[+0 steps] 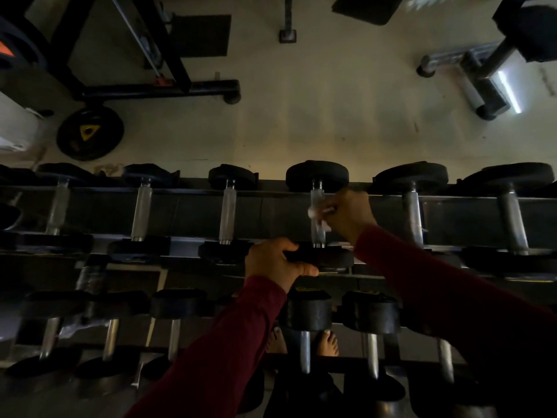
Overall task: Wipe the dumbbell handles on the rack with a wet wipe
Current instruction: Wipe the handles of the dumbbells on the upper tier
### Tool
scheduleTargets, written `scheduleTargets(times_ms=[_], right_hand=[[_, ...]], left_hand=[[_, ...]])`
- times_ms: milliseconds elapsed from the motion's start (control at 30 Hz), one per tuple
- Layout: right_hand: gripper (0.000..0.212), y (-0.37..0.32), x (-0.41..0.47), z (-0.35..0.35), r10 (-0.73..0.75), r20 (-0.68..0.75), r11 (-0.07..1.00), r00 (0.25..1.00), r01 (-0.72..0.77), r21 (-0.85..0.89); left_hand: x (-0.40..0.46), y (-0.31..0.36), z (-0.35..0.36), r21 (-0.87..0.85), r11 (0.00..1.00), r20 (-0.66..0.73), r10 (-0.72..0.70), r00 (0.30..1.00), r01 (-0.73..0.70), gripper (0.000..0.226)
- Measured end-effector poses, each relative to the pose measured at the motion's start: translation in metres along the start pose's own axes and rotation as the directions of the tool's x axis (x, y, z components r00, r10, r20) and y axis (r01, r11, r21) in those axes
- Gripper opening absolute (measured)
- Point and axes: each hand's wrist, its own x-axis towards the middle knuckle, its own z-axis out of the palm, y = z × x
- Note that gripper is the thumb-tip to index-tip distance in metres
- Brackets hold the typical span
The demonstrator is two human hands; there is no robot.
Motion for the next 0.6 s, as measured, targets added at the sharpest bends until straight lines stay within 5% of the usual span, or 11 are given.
scheduleTargets(times_ms=[133, 200, 333, 433, 533, 600], right_hand=[[0.020, 0.000, -0.010, -0.001, -0.041, 0.324, 0.978, 0.945, 0.103, -0.179], [0.016, -0.008, 0.000, -0.001, -0.064, 0.272, 0.983, 0.960, 0.107, -0.147], [0.018, -0.029, 0.023, -0.005, -0.247, 0.123, 0.847, 0.961, 0.276, -0.454], [0.020, -0.039, 0.012, -0.002, -0.358, 0.175, 0.730, 0.917, 0.392, -0.559], [0.020, -0.032, 0.000, -0.003, -0.300, 0.360, 0.722, 0.884, 0.456, -0.520], [0.022, -0.021, -0.002, -0.015, -0.204, 0.428, 0.852, 0.880, 0.376, -0.365]], left_hand=[[-0.001, 0.001, 0.000, -0.026, 1.000, -0.022, -0.010, 1.000, 0.010, 0.063], [-0.001, 0.001, 0.000, -0.020, 1.000, -0.017, -0.017, 1.000, 0.017, 0.064], [-0.001, 0.001, 0.000, -0.029, 1.000, -0.012, -0.009, 1.000, 0.009, 0.064], [0.000, 0.000, -0.001, -0.035, 0.999, 0.013, -0.006, 1.000, 0.006, 0.065], [-0.004, 0.001, -0.004, -0.014, 1.000, 0.012, 0.010, 1.000, -0.010, 0.063], [-0.007, 0.006, -0.007, 0.073, 0.994, 0.018, 0.076, 0.997, -0.077, 0.060]])
